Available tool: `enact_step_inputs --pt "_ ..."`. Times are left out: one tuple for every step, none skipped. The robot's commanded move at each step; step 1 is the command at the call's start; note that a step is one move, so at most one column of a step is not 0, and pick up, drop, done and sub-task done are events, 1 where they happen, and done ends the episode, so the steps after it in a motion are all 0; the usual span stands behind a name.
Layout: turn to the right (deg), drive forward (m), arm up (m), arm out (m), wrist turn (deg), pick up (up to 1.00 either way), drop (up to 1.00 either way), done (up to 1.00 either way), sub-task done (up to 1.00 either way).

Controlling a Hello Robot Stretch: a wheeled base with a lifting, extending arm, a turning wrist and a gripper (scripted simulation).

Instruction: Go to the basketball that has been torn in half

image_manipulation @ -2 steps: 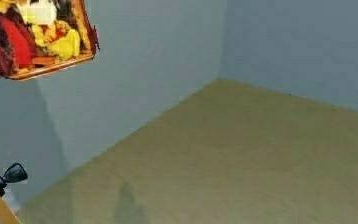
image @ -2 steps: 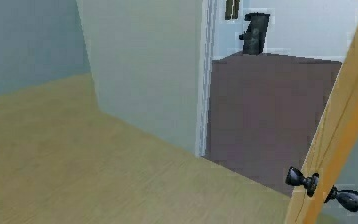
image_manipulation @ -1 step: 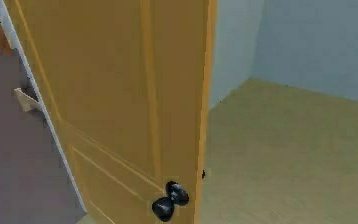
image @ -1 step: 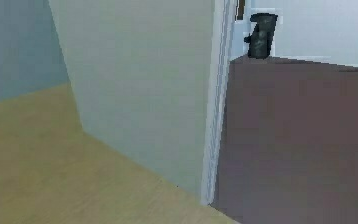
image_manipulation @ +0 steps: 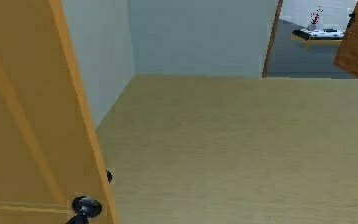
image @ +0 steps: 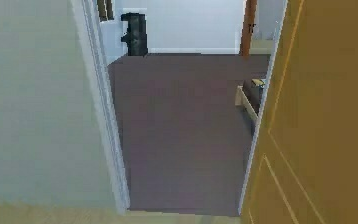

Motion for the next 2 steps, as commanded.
enact_step_inputs --pt "0.0 0.40 0.00 0.00 0.0 0.00 0.00 0.00 0.00" --pt "0.0 1.00 0.00 0.00 0.0 0.00 0.00 0.00 0.00"
